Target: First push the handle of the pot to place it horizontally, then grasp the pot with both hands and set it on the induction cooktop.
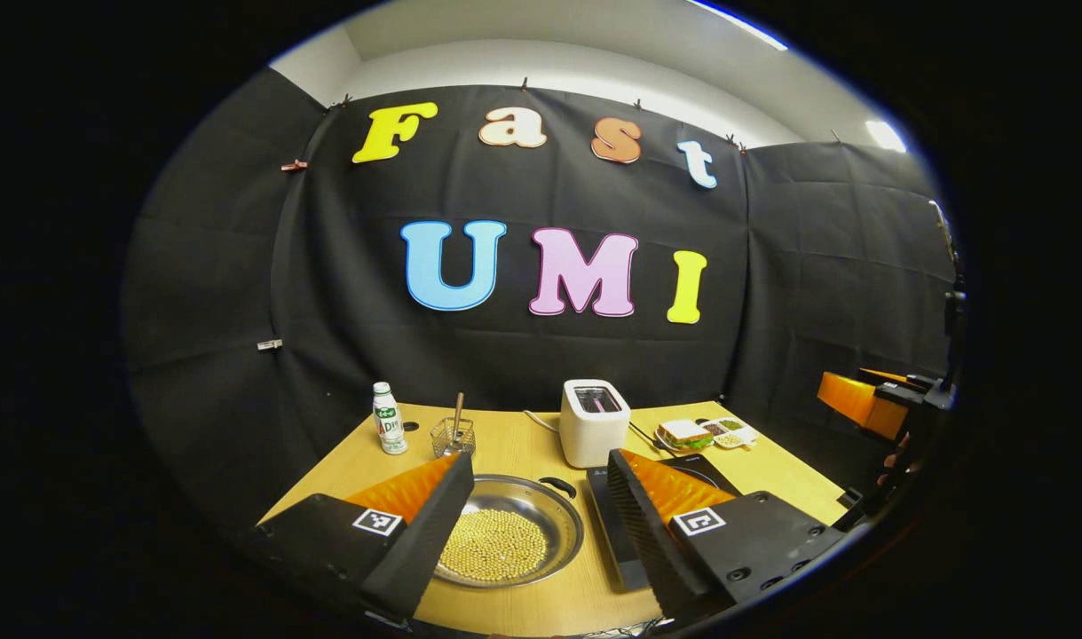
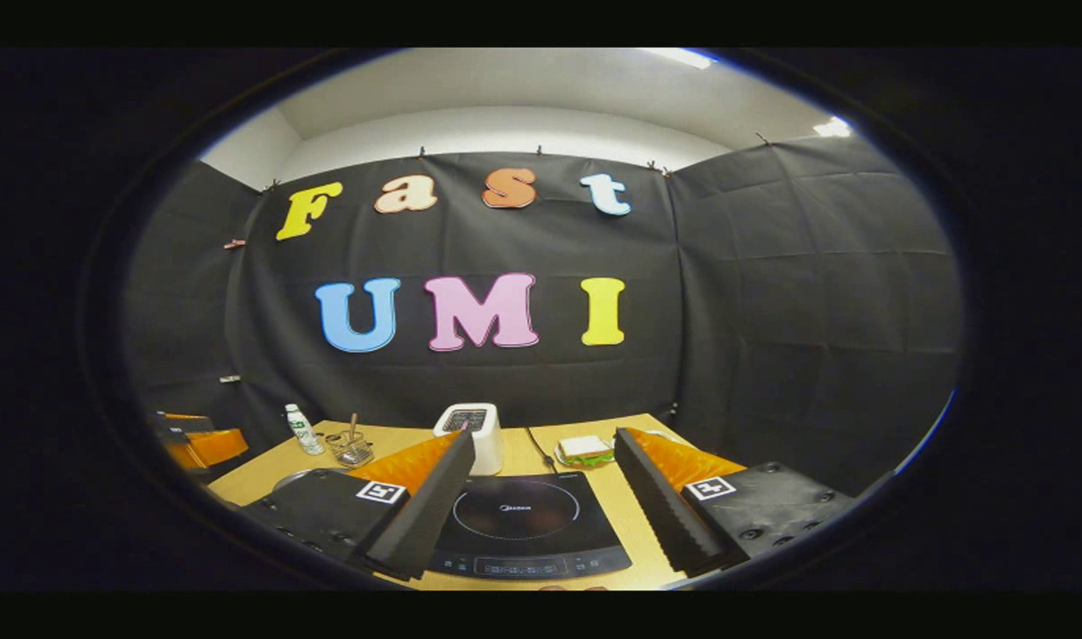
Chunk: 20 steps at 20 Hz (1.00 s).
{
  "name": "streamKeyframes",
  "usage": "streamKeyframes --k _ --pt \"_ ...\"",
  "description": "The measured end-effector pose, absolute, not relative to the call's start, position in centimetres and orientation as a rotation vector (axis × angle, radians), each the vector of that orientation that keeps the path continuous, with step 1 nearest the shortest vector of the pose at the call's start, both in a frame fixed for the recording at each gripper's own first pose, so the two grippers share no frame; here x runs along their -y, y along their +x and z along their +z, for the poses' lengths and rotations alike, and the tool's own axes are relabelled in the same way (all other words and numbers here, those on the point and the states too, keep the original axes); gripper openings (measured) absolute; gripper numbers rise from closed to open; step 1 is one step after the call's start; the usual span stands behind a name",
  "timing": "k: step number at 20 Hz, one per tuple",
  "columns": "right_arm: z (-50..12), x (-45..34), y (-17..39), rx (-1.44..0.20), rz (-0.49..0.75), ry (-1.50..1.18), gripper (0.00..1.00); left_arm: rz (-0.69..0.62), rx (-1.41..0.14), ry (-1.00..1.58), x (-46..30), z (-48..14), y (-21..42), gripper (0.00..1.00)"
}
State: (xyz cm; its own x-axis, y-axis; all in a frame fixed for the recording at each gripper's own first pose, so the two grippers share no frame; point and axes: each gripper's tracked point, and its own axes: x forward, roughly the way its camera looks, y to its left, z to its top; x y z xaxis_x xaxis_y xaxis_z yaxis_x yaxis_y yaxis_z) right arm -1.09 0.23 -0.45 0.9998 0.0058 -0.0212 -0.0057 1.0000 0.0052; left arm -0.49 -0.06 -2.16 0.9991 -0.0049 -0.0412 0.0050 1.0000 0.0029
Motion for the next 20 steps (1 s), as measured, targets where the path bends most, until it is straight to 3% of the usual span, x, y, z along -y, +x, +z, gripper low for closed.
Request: streamKeyframes --k 4,8,12,16,20 --pt "-0.6 -0.2 -1.0 -0.028 0.003 0.0 0.94 -0.015 -0.054 0.008 0.1 -2.3 -0.1 0.95" --pt "-0.7 -0.3 -1.1 -0.03 0.005 -0.005 0.98 -0.038 -0.07 -0.002 -0.3 -2.6 0.3 0.94" --pt "-1.0 -0.4 -1.2 -0.036 0.005 -0.008 0.98 -0.02 -0.097 0.021 -1.7 -3.1 0.5 0.84" --pt "-1.8 -0.4 -1.2 -0.058 0.002 -0.006 0.94 -0.012 -0.112 0.051 -2.9 -3.6 0.6 0.66" --pt "-2.1 -1.0 -1.1 -0.071 0.009 0.01 0.98 -0.046 -0.167 0.048 -3.0 -5.4 0.7 0.51"
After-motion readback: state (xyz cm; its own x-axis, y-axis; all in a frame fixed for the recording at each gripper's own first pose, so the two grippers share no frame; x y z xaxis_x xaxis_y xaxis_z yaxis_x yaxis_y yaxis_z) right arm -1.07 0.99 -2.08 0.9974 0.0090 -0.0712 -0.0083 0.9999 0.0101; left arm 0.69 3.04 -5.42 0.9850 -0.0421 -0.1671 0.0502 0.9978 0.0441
